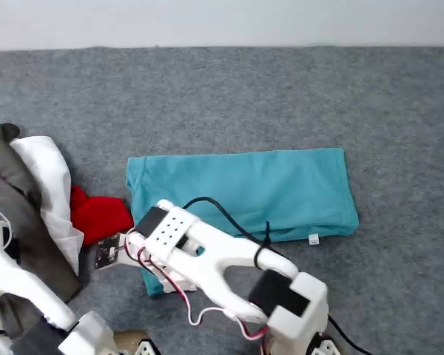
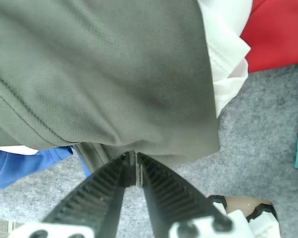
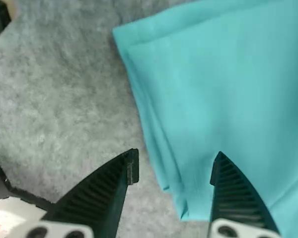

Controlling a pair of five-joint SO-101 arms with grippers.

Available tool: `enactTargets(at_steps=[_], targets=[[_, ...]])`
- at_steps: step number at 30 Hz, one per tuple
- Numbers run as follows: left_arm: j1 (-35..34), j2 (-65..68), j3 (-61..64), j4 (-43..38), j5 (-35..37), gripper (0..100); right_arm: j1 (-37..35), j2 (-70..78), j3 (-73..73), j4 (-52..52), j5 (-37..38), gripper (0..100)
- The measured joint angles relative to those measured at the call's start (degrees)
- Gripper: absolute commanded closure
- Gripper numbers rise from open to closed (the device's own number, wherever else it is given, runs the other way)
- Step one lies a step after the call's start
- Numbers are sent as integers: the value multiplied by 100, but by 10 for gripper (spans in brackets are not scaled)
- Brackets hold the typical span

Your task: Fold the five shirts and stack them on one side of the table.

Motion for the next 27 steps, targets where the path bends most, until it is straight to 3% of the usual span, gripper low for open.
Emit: enactTargets(at_steps=[7,16,27], targets=[[0,0,0,0,0,981,-9,738,-545,26,0,760],[0,0,0,-9,0,981,35,1389,-1459,123,185,966],[0,0,0,-9,0,981,26,1714,-2347,765,246,989]])
